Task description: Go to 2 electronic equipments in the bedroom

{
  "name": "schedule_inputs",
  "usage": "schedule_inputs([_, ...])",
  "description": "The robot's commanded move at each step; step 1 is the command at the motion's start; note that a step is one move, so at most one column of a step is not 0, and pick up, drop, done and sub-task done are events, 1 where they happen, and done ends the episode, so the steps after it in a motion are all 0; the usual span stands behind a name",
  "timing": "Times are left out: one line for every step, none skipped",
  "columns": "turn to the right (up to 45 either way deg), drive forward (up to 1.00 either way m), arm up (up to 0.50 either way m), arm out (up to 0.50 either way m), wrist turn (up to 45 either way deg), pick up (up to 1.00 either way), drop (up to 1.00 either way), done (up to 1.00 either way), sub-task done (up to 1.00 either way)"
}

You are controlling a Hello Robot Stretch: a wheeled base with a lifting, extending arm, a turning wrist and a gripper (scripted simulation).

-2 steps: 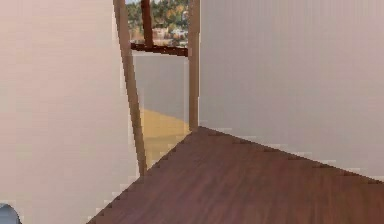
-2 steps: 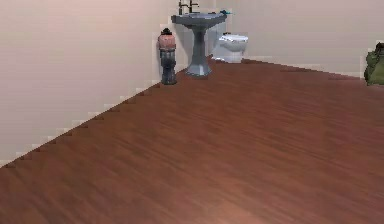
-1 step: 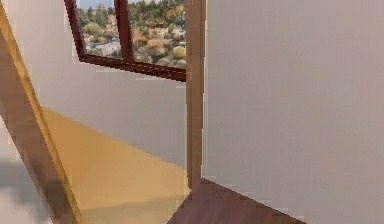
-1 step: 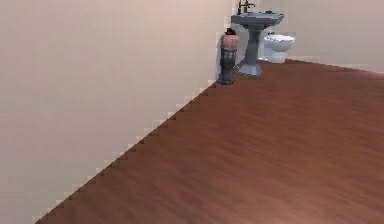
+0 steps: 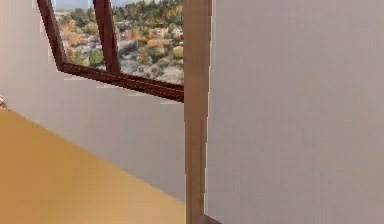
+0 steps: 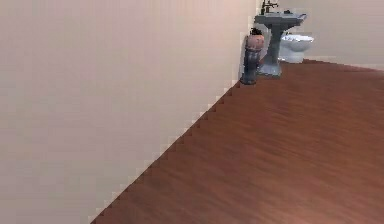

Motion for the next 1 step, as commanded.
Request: schedule_inputs([3.0,0.0,0.0,0.0,0.0,0.0,0.0,0.0,0.0])
